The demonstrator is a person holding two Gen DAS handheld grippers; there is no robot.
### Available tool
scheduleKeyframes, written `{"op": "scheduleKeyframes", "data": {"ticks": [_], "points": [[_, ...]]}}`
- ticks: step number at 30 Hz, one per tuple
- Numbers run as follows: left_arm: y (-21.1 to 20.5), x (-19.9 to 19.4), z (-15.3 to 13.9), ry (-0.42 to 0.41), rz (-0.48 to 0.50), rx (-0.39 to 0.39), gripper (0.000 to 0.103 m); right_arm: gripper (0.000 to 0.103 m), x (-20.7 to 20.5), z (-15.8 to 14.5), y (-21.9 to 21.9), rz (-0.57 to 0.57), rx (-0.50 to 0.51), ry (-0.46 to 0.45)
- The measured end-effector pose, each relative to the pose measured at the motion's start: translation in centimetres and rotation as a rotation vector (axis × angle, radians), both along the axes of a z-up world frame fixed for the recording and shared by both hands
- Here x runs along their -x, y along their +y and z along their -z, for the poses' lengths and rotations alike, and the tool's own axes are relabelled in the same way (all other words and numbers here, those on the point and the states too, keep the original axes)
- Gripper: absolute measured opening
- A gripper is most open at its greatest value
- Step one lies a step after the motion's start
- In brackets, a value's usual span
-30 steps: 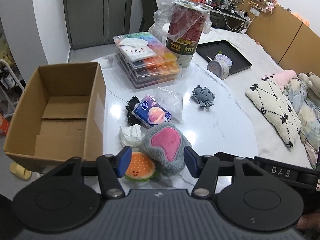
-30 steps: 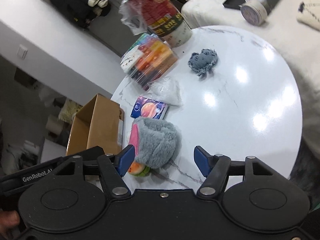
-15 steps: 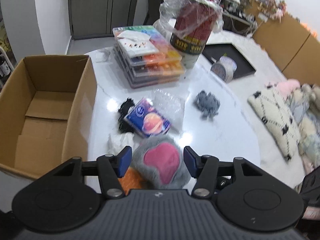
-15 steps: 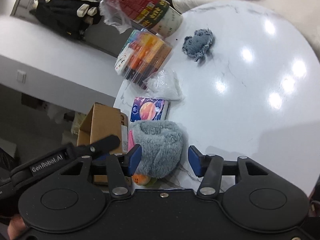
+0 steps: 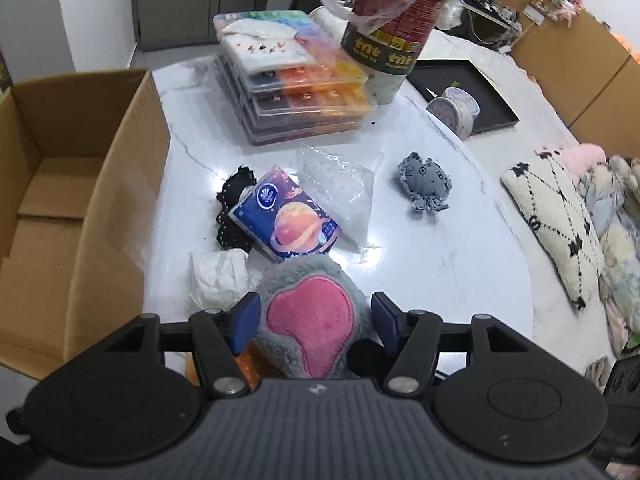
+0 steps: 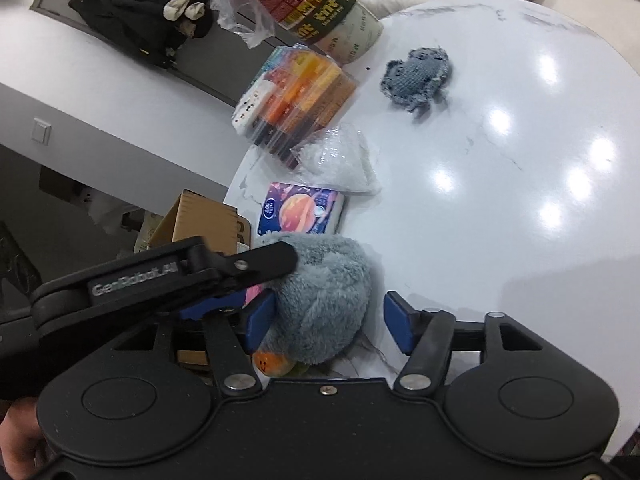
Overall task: Organize soft objects
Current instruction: 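Move the left gripper to the grey fluffy plush and close on it, then lift the grey fluffy plush with the left gripper over the cardboard box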
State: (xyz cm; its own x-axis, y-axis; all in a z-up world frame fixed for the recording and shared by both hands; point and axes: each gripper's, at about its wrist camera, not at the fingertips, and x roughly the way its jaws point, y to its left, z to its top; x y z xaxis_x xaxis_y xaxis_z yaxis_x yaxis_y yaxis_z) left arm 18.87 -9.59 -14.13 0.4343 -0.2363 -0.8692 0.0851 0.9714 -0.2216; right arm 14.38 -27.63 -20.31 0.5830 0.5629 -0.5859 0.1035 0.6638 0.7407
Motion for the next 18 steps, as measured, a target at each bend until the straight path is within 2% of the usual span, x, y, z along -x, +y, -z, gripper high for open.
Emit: {"op": "scheduleKeyframes", "data": {"ticks": [2,5,6,10,18], "points": [[-0.1,-0.1,0.1,0.0,0.001,-0.009,0.061,0.068,-0.1,0.1,0.3,-0.003,0.007,-0.011],[0.1,-0.2,0.4,0.018,-0.014,-0.004,0.061,0.067,-0.2,0.2,0.6,-0.017,-0.002,-0.022],[0.2,-0.2,0.5,0.024,-0.021,0.0,0.06,0.066,-0.3,0.3,0.8,-0.023,-0.002,-0.024],[0.8,0.0,0.3,0.034,-0.042,0.022,0.054,0.047,-0.1,-0.2,1.0,-0.052,-0.025,-0.054],[1.4,1.2,-1.2,0.017,-0.044,0.058,0.049,0.047,1.0,-1.5,1.1,-0.072,-0.006,-0.099]]}}
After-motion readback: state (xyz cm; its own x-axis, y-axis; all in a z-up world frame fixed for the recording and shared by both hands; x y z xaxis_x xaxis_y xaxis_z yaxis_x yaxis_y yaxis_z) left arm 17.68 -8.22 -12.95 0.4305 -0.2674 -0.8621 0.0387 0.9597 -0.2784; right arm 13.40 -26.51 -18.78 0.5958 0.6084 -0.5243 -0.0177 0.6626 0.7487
